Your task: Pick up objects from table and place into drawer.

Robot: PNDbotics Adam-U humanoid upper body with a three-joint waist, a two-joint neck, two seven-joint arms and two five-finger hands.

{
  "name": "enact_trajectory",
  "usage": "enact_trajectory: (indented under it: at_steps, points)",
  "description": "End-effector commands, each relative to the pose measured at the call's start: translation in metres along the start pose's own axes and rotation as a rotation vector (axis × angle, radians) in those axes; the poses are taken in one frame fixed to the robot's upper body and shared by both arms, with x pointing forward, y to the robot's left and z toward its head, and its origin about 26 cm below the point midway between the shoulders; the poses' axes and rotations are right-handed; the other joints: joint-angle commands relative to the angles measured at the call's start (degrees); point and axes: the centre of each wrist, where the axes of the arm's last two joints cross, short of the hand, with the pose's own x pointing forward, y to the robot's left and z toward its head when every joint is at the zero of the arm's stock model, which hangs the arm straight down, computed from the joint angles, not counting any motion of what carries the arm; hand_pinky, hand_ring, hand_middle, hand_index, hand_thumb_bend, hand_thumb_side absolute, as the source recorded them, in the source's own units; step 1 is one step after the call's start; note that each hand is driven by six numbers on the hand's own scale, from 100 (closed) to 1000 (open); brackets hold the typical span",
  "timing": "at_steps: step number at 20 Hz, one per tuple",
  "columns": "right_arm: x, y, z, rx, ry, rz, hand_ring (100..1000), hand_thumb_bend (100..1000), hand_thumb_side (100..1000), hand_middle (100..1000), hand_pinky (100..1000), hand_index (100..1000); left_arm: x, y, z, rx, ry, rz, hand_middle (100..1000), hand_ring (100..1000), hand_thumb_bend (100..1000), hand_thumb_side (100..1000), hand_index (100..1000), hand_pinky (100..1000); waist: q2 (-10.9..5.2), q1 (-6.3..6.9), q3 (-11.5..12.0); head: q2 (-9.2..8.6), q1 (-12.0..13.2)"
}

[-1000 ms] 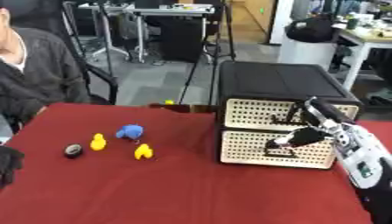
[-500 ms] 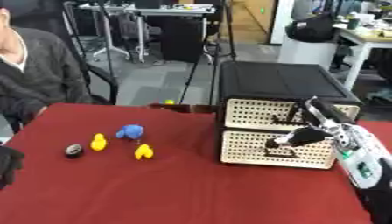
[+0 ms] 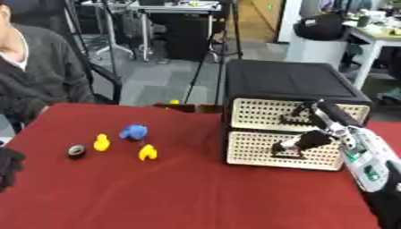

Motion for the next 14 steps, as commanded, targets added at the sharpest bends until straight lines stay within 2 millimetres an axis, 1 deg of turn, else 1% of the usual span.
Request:
enact_trajectory:
  at_steps: [1,3,5,8,10,14]
  points:
    - [-0.0022,-0.0098,-0.0011,-0.011,0.008,0.018,100,1000,456,100,136,682,0.0052,0.0066,-0.0028,-0.001,-0.016,-0.021,478,355,100,661,684,227,-0.36,0.18,0.1,0.18,0.1]
    - [-0.0032,-0.0079,-0.0008,-0.003,0.011,0.021,100,1000,452,100,135,656,0.0051,0.0066,-0.0025,0.000,-0.015,-0.021,478,355,100,661,684,227,-0.35,0.20,0.1,0.24,0.1]
    - [-0.0040,-0.0066,-0.0005,0.005,0.013,0.022,100,1000,448,100,134,600,0.0050,0.0066,-0.0023,-0.001,-0.015,-0.021,478,355,100,662,684,227,-0.34,0.22,0.0,0.27,0.1]
    - [-0.0044,-0.0058,0.0001,0.009,0.013,0.025,100,1000,447,100,130,554,0.0049,0.0064,-0.0023,-0.001,-0.014,-0.021,478,355,100,661,684,227,-0.36,0.24,0.0,0.30,0.1]
    - [-0.0049,-0.0055,0.0008,0.009,0.013,0.027,100,1000,450,100,127,531,0.0049,0.0065,-0.0022,-0.001,-0.015,-0.021,478,355,100,660,684,227,-0.37,0.27,-0.1,0.29,0.1]
    - [-0.0077,-0.0036,0.0038,0.014,0.018,0.030,100,1000,447,100,123,519,0.0048,0.0067,-0.0020,0.000,-0.014,-0.021,478,354,100,660,684,227,-0.40,0.31,-0.2,0.28,0.1]
